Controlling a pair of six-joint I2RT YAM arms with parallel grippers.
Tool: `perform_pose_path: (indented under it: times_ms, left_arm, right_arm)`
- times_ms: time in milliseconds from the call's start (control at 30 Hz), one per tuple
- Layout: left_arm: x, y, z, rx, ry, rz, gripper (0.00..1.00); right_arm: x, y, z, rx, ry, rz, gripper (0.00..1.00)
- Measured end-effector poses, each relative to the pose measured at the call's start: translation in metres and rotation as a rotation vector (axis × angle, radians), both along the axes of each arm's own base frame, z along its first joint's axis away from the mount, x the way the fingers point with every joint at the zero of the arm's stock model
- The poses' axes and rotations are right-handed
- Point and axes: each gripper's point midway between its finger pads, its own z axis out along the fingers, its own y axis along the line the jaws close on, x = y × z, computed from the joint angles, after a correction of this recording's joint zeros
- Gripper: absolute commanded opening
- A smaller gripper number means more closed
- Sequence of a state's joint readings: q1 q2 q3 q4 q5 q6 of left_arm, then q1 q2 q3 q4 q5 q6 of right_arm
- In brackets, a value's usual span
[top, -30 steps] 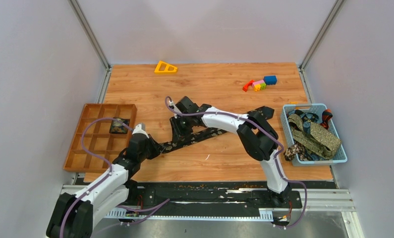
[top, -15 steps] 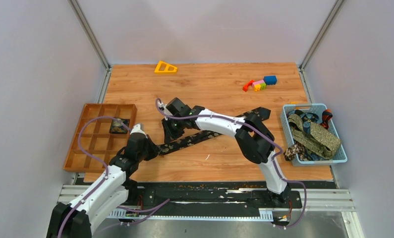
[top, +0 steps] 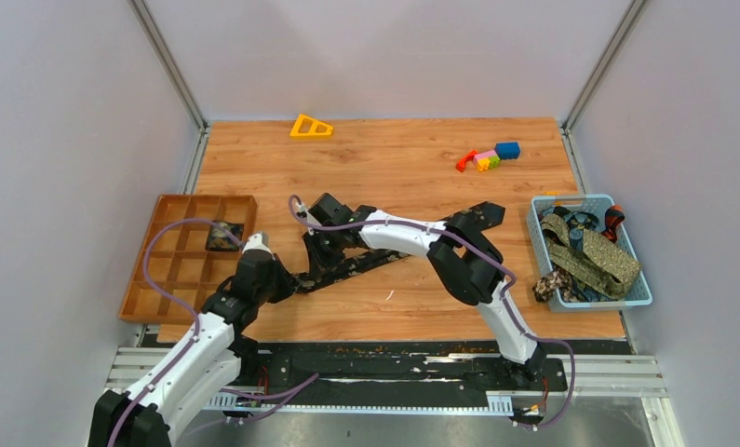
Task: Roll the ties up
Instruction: Roll the tie at the center of the board.
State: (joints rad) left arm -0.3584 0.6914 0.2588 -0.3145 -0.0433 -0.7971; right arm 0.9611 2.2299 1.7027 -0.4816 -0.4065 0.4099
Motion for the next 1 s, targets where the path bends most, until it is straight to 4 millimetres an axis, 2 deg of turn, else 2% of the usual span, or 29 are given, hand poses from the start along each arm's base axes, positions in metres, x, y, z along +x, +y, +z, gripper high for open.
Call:
perform_pose_path:
  times_ms: [533,1000]
  left_arm:
    - [0.001,-0.001,0.013,0.001,-0.001,-0.008,0.0]
    - [-0.001,0.002,0.021,0.047,0.013,-0.037,0.0]
  right_arm:
    - [-0.005,0.006,0.0,0.012,0.019,0.004,0.0]
    - [-0.011,0.021,0.001,0.048,0.047,0.018,0.0]
